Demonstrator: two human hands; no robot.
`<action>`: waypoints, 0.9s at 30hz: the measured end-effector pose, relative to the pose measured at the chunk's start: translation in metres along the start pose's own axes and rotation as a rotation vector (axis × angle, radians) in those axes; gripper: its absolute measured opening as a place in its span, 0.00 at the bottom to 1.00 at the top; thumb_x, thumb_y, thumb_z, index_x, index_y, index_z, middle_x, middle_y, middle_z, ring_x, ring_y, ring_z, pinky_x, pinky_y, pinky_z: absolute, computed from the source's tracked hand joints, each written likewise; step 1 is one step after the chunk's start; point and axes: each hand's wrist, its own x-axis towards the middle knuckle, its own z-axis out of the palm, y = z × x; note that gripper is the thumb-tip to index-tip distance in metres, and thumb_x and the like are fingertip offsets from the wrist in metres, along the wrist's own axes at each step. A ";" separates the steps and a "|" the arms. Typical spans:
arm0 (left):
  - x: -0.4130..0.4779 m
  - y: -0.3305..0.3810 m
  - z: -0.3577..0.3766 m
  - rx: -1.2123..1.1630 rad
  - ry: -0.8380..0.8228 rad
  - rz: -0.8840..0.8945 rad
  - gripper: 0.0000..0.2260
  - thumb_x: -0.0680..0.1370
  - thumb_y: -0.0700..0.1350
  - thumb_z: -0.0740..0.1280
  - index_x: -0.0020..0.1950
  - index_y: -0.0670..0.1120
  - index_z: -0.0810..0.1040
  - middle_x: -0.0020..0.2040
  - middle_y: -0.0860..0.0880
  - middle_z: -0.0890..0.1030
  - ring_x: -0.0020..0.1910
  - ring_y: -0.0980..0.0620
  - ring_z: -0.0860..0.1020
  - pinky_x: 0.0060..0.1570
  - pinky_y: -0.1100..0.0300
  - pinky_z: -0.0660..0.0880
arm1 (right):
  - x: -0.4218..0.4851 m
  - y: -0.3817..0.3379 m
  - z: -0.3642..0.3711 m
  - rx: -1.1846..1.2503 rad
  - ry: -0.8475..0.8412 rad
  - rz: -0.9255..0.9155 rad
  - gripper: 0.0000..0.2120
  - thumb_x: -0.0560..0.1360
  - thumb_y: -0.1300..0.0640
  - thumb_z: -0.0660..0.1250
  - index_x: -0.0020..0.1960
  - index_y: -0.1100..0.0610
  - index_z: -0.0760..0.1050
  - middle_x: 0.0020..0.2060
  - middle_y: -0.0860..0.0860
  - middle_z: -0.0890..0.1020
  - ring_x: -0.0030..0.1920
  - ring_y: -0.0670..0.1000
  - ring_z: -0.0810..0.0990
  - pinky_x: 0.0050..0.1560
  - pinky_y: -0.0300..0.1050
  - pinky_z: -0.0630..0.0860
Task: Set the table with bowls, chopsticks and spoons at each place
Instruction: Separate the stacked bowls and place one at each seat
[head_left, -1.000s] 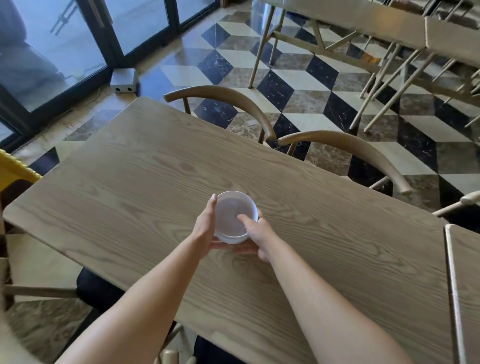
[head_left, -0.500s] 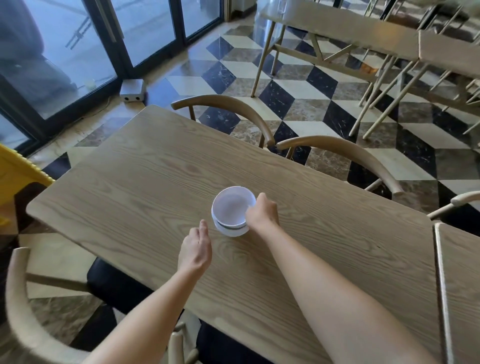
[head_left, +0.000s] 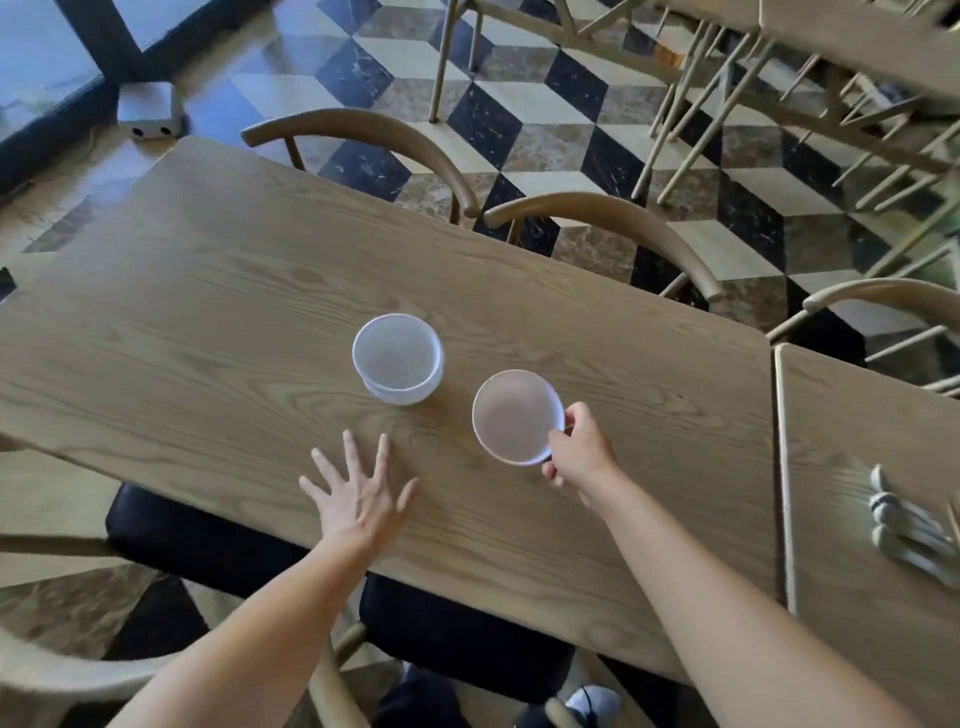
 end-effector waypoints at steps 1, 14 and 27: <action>0.000 0.000 0.005 -0.002 0.005 -0.005 0.36 0.76 0.73 0.43 0.80 0.59 0.38 0.81 0.44 0.36 0.76 0.27 0.37 0.71 0.27 0.45 | -0.003 0.013 -0.006 -0.004 0.005 0.032 0.08 0.75 0.67 0.54 0.46 0.55 0.64 0.34 0.55 0.75 0.21 0.51 0.72 0.19 0.38 0.62; 0.002 0.003 0.018 -0.039 -0.039 -0.019 0.41 0.72 0.76 0.40 0.78 0.59 0.30 0.78 0.44 0.27 0.73 0.29 0.26 0.67 0.27 0.32 | -0.046 0.098 -0.017 -0.034 -0.168 0.235 0.04 0.79 0.63 0.56 0.47 0.57 0.62 0.37 0.56 0.75 0.25 0.51 0.74 0.22 0.42 0.67; 0.001 0.002 0.017 -0.072 -0.038 -0.012 0.41 0.72 0.77 0.40 0.78 0.60 0.30 0.79 0.44 0.28 0.74 0.29 0.27 0.67 0.28 0.32 | -0.047 0.107 -0.012 -0.011 -0.240 0.252 0.07 0.81 0.62 0.57 0.59 0.60 0.67 0.42 0.57 0.76 0.29 0.53 0.80 0.31 0.46 0.80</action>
